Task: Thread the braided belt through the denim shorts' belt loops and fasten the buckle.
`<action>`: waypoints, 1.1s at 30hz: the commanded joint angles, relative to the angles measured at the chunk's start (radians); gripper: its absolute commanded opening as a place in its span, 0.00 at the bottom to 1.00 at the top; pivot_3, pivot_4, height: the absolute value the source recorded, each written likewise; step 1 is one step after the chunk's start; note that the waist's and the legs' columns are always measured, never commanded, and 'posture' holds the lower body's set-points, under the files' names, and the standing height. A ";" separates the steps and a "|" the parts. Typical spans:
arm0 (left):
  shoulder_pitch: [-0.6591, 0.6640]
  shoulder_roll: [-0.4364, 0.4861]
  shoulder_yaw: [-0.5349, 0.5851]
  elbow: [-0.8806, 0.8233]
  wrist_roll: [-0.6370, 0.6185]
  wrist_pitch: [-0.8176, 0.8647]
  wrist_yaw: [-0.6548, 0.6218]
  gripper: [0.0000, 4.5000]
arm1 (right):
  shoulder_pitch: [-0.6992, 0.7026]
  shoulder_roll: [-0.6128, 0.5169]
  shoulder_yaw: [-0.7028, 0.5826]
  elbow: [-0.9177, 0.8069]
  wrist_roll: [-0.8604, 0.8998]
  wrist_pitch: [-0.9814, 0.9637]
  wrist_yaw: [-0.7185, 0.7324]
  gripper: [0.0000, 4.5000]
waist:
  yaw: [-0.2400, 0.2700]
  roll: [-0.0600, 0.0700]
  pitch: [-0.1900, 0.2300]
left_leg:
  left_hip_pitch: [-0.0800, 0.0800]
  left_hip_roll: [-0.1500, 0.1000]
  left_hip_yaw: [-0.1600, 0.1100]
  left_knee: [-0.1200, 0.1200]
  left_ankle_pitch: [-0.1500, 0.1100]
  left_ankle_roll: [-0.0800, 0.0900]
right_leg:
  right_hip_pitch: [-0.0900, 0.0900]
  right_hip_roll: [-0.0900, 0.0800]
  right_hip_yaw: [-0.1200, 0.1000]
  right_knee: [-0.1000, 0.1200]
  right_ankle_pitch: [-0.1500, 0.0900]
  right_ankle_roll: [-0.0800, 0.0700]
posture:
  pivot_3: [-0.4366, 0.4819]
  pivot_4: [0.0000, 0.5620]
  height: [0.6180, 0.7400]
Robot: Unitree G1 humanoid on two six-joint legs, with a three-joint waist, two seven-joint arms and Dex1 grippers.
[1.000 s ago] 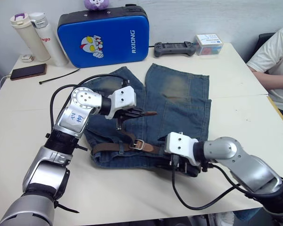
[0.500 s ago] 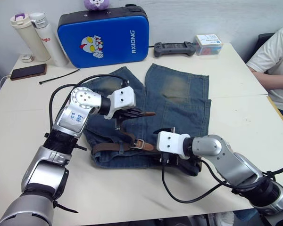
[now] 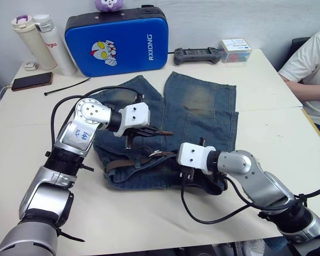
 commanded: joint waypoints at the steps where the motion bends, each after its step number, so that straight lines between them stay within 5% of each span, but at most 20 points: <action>1: -0.039 0.028 -0.009 0.016 -0.005 -0.035 -0.090 0.00 | 0.005 0.007 -0.041 -0.005 -0.026 -0.014 -0.020 0.00 | 0.000 0.000 0.000 | 0.000 0.000 0.000 0.000 0.000 0.000 | 0.000 0.000 0.000 0.000 0.000 0.000 | 0.48 0.27 1.00; 5: -0.055 0.069 -0.028 0.049 0.014 -0.071 -0.171 0.00 | 0.015 0.017 -0.037 -0.016 -0.036 -0.003 -0.028 0.00 | 0.000 0.000 0.000 | 0.000 0.000 0.000 0.000 0.000 0.000 | 0.000 0.000 0.000 0.000 0.000 0.000 | 0.48 0.27 1.00; 33: -0.079 0.045 -0.042 0.080 0.073 -0.177 -0.175 0.00 | -0.048 0.056 -0.124 -0.030 -0.018 0.068 -0.012 0.00 | -0.001 0.000 0.000 | 0.000 0.000 0.000 0.001 0.000 0.000 | 0.000 0.000 0.000 0.001 0.000 0.000 | 0.48 0.27 1.00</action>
